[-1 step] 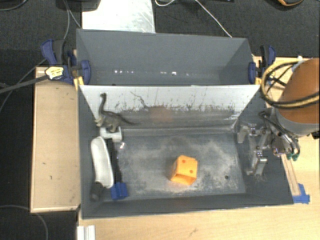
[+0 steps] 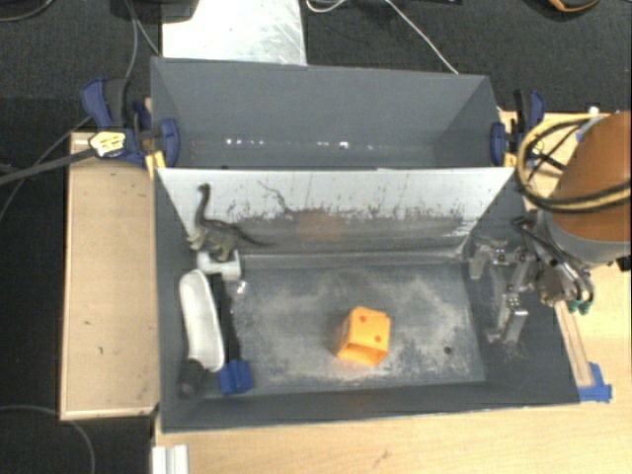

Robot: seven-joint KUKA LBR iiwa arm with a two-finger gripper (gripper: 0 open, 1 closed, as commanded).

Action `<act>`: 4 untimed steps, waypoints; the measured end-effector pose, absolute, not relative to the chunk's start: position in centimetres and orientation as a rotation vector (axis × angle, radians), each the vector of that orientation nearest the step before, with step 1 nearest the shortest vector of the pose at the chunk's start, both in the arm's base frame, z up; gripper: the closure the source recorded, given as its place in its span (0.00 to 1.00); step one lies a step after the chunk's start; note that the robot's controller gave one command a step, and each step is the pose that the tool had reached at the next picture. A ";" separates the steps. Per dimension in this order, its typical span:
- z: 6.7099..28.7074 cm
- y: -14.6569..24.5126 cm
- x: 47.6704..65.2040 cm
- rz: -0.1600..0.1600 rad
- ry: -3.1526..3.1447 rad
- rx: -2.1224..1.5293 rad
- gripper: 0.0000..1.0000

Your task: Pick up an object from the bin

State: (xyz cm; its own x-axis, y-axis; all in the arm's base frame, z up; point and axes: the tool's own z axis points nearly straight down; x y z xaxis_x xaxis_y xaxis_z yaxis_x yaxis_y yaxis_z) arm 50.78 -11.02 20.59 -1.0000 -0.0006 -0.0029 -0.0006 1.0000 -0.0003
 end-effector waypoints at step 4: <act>9.3 -0.8 52.0 -0.002 3.119 -0.319 0.00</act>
Offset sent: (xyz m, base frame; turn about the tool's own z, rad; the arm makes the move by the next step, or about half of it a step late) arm -0.0156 0.0257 -0.1148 -0.1252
